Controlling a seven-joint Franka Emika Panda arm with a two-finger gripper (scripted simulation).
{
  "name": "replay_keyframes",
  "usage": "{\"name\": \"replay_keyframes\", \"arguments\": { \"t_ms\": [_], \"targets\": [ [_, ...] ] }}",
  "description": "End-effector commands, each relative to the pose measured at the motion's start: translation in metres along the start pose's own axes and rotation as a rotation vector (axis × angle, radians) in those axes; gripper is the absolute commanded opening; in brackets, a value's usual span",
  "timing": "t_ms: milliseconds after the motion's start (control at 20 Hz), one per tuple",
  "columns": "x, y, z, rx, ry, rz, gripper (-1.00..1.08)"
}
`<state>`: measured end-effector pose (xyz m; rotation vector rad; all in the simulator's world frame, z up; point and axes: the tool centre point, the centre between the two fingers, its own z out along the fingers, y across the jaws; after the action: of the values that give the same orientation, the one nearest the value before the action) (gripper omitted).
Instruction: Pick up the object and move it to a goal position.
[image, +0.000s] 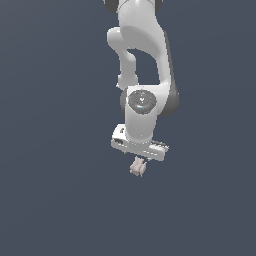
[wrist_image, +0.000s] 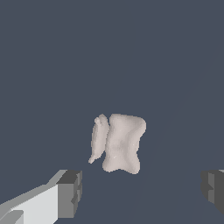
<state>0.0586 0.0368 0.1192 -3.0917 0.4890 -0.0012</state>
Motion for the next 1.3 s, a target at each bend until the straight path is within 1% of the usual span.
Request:
{"name": "replay_keyframes", "arguments": {
  "t_ms": [0,400,850,1250],
  "targets": [
    [0.004,-0.005,0.008,-0.003,0.001,0.046,1.00],
    [0.010,-0.015,0.025,-0.010,0.002,0.132,1.00],
    [0.010,-0.016,0.031,-0.011,0.001,0.143,1.00],
    [0.010,-0.015,0.069,-0.011,0.002,0.147,1.00]
  ]
}}
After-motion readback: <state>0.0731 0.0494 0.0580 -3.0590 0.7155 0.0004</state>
